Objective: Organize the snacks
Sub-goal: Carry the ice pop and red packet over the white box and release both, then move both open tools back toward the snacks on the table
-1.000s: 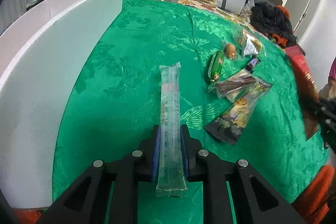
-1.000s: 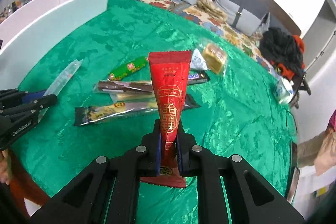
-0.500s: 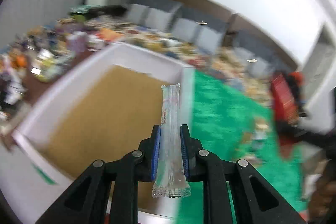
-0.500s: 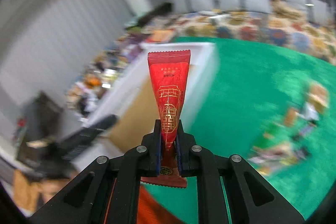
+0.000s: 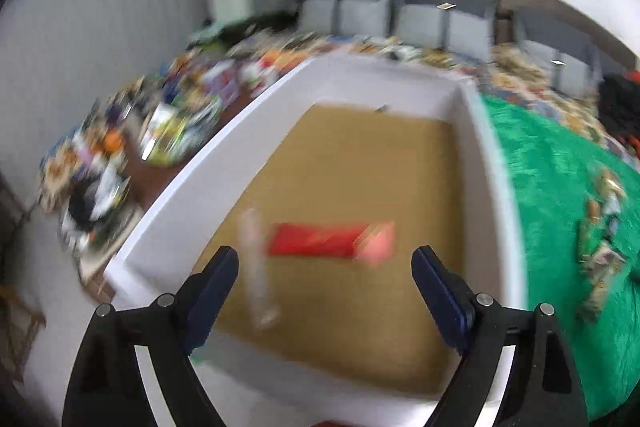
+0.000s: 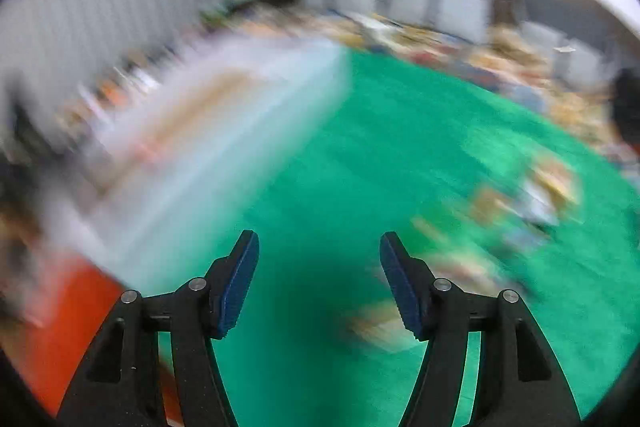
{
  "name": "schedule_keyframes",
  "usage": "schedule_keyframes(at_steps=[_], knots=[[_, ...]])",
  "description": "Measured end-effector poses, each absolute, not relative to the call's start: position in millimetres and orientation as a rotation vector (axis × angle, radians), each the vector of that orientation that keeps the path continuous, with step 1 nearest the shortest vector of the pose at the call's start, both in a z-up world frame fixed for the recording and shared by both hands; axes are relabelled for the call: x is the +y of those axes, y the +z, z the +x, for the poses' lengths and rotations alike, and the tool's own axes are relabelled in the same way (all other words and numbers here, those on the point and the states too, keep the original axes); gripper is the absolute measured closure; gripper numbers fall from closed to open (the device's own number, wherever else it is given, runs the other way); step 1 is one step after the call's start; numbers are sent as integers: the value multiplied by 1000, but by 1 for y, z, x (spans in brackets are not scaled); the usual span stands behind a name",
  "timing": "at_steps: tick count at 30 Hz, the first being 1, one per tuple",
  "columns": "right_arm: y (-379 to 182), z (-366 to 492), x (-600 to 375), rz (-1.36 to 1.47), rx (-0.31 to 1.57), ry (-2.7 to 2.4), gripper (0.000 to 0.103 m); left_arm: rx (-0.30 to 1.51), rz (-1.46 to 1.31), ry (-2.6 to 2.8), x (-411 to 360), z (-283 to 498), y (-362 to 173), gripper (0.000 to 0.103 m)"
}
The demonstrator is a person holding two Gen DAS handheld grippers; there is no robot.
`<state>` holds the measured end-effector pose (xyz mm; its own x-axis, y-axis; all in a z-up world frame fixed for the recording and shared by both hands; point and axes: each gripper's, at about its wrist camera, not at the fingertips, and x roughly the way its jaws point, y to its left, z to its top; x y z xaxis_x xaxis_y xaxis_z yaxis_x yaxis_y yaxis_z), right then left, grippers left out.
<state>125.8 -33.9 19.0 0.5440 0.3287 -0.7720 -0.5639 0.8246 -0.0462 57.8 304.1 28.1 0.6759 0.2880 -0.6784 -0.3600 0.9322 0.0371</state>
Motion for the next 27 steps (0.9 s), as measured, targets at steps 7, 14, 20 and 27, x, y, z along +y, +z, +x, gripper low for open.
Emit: schedule_keyframes(at_steps=[7,14,20,27], knots=[[-41,91,-213,-241,938,207,37,647,54,223,222,128,35,13],[-33,92,-285,-64,874,53,36,866,51,180,198,176,-3,13],[-42,116,-303,-37,864,9,36,884,74,185,191,157,-11,13],[-58,134,-308,-22,885,22,35,874,96,196,183,159,-13,13]])
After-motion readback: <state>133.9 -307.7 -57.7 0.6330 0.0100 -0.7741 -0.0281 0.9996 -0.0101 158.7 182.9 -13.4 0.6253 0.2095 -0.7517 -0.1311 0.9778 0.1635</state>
